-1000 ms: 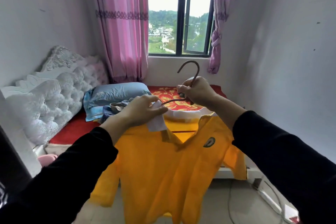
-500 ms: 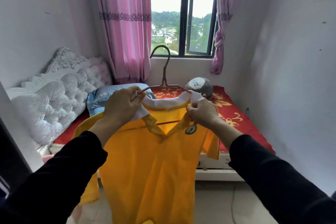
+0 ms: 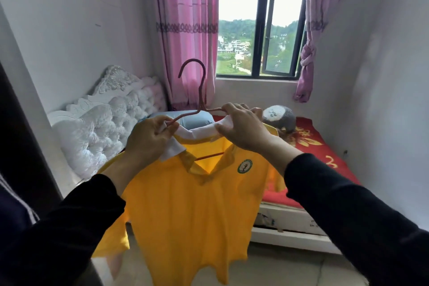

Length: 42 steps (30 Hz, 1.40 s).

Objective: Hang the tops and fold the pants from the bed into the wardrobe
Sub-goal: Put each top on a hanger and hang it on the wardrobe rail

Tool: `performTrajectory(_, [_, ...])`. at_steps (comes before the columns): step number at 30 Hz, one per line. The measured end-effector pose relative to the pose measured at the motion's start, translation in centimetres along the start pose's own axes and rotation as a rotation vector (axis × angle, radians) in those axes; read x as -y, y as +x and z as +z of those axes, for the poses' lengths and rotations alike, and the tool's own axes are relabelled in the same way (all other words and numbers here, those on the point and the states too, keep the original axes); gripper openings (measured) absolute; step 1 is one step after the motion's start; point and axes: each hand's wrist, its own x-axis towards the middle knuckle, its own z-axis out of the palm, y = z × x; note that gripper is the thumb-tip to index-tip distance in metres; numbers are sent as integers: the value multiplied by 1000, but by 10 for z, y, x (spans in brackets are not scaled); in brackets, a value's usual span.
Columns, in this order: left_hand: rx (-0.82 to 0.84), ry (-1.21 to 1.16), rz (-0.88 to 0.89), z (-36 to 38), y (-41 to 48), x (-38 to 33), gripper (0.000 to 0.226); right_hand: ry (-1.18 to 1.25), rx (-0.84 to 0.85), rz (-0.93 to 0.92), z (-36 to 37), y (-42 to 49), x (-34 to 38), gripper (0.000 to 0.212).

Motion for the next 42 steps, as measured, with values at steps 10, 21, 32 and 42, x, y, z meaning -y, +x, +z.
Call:
performTrajectory(10, [-16,164,-319,-68,0,58,35,225,224,-265,17,70,86,18])
performTrajectory(21, [-119,532,-552,-216,18,152,54,129,105,-405,69,178,251,23])
performTrajectory(32, [149,1384,-470,-367,77,262,47,-93,134,-485,132,264,400,13])
performTrajectory(42, [139,1342,-430,-437,91,266,23,221,104,-546,164,338,511,17])
